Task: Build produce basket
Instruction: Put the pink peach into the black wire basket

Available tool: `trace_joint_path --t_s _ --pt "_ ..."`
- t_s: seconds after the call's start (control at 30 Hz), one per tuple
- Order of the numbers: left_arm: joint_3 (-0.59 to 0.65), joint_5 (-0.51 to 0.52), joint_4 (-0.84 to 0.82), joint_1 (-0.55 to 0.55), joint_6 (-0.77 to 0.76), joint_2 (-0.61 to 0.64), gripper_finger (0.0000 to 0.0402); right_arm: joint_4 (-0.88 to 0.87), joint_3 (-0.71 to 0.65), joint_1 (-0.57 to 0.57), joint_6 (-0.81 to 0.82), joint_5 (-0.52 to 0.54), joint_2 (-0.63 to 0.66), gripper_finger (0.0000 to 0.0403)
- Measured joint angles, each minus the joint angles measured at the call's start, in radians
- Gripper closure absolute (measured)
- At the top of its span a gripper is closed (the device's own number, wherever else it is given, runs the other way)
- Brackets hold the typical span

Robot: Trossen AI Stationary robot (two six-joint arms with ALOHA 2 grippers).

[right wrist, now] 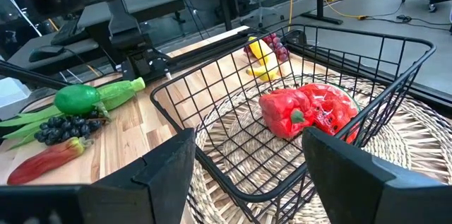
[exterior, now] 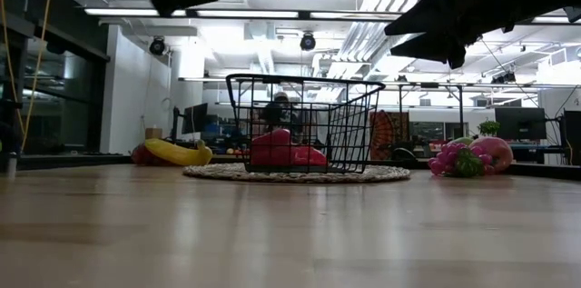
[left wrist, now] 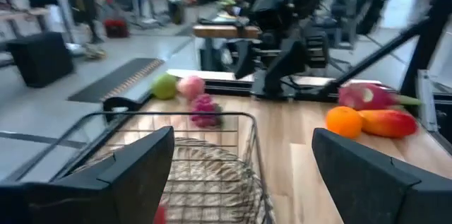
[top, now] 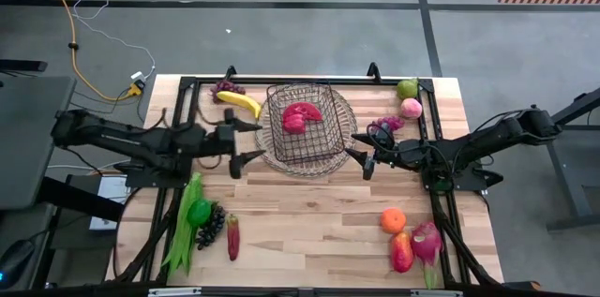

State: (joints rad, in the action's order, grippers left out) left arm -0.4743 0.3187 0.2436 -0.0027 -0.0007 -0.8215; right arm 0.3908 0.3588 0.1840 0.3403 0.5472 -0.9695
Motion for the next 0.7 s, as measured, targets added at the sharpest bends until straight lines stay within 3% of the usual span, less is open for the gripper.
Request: trace_joint_path --t_s 0.27,0.7 --pt "0.093 0.114 0.001 -0.075 -0.031 0.124 0.0078 0.000 0.000 0.000 -0.005 0.000 0.000 0.0151" --pt "0.095 0.123 0.009 -0.074 -0.032 0.125 0.0078 0.000 0.000 0.000 -0.008 0.000 0.000 0.0151"
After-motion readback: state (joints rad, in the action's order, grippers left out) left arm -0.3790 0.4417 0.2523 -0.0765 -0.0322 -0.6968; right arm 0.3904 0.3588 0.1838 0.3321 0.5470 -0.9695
